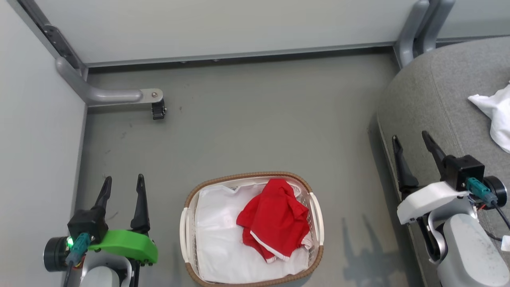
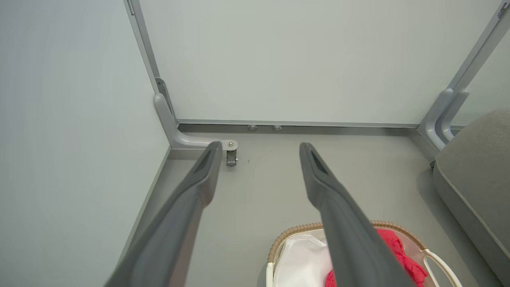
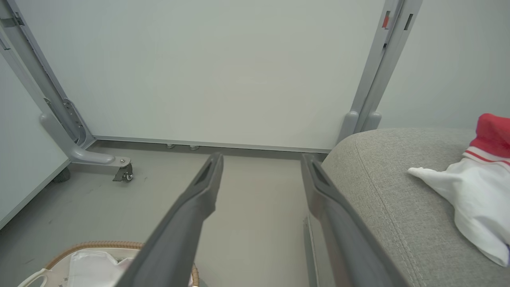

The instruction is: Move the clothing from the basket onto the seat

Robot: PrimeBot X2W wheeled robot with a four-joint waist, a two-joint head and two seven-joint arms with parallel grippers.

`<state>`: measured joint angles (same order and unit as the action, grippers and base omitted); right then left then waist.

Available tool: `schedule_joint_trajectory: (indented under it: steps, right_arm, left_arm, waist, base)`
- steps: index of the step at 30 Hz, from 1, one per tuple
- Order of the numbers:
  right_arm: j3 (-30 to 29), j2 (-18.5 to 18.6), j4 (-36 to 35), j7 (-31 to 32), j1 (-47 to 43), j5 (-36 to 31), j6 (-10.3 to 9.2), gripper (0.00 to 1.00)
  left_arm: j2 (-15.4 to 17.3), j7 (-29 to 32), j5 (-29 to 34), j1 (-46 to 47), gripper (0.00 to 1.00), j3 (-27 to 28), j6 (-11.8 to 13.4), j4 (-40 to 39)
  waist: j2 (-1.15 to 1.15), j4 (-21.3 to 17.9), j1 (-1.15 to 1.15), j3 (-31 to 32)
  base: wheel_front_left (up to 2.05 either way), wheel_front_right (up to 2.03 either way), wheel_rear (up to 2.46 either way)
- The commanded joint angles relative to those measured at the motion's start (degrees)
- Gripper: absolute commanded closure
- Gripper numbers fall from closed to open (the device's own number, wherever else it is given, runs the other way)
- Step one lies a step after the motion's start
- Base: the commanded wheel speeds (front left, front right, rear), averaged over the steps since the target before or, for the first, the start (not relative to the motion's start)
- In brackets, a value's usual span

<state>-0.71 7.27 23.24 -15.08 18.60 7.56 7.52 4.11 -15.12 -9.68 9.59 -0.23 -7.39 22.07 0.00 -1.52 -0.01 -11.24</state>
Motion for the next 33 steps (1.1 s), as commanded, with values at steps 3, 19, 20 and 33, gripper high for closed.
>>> schedule_joint_trajectory:
  steps: [3,19,20,33]
  right_arm:
    - [0.9,0.3,0.5,-0.1,-2.9,0.6,-0.06,0.0]
    - [1.9,-1.0,1.7,-0.1,-10.4,3.2,-0.06,0.0]
    - [1.9,-1.1,1.7,-0.1,-10.6,3.3,-0.06,0.0]
    - [2.7,-1.2,0.0,-0.1,-5.0,2.6,-0.06,0.0]
  left_arm:
    - [-0.5,0.0,1.0,-2.6,0.0,0.6,-0.2,-0.4]
    - [-1.2,0.0,-0.2,-9.6,0.0,1.1,-0.2,-2.3]
    - [-1.2,0.0,-0.3,-9.7,0.0,0.9,-0.2,-2.2]
    - [-1.1,0.0,-3.0,-2.3,0.0,-9.1,-0.2,1.0]
  waist:
    - [0.0,3.2,0.01,4.7]
    - [0.0,2.8,0.01,9.6]
    - [0.0,2.7,0.01,9.4]
    - [0.0,-1.0,0.01,-0.6]
  base:
    - [0.0,0.0,0.0]
    - [0.0,0.0,0.0]
    - [0.0,0.0,0.0]
    - [0.0,0.0,0.0]
